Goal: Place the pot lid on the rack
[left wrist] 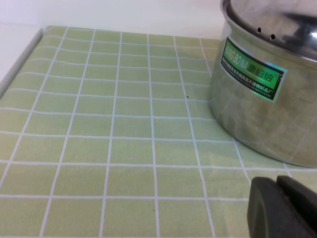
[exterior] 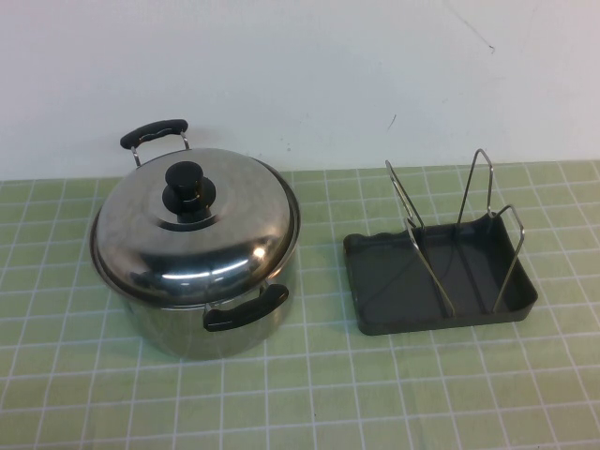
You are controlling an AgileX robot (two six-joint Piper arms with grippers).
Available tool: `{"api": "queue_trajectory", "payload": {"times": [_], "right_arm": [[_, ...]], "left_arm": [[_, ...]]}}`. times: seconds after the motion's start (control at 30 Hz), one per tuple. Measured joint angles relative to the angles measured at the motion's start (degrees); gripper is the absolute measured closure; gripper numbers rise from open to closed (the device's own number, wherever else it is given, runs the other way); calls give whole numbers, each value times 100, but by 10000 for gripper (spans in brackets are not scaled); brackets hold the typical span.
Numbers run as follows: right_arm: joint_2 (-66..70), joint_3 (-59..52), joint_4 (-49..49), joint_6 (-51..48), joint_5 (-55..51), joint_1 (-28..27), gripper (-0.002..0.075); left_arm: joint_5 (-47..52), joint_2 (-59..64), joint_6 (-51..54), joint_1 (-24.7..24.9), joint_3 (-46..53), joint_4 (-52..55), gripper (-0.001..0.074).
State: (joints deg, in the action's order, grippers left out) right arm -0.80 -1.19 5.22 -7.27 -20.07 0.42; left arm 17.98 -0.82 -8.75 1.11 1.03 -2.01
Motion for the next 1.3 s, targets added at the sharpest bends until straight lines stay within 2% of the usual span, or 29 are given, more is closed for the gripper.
{"api": "queue_trajectory", "payload": {"times": [0.87, 0.97, 1.3], "right_arm": [[0, -30, 31, 0, 151, 0, 727], [0, -49, 40, 0, 640, 0, 727], [0, -49, 44, 0, 3718, 0, 727]], "left_arm": [[-191, 0, 35, 0, 0, 0, 737], [-691, 0, 35, 0, 11, 0, 737], [-3324, 0, 35, 0, 11, 0, 737]]}}
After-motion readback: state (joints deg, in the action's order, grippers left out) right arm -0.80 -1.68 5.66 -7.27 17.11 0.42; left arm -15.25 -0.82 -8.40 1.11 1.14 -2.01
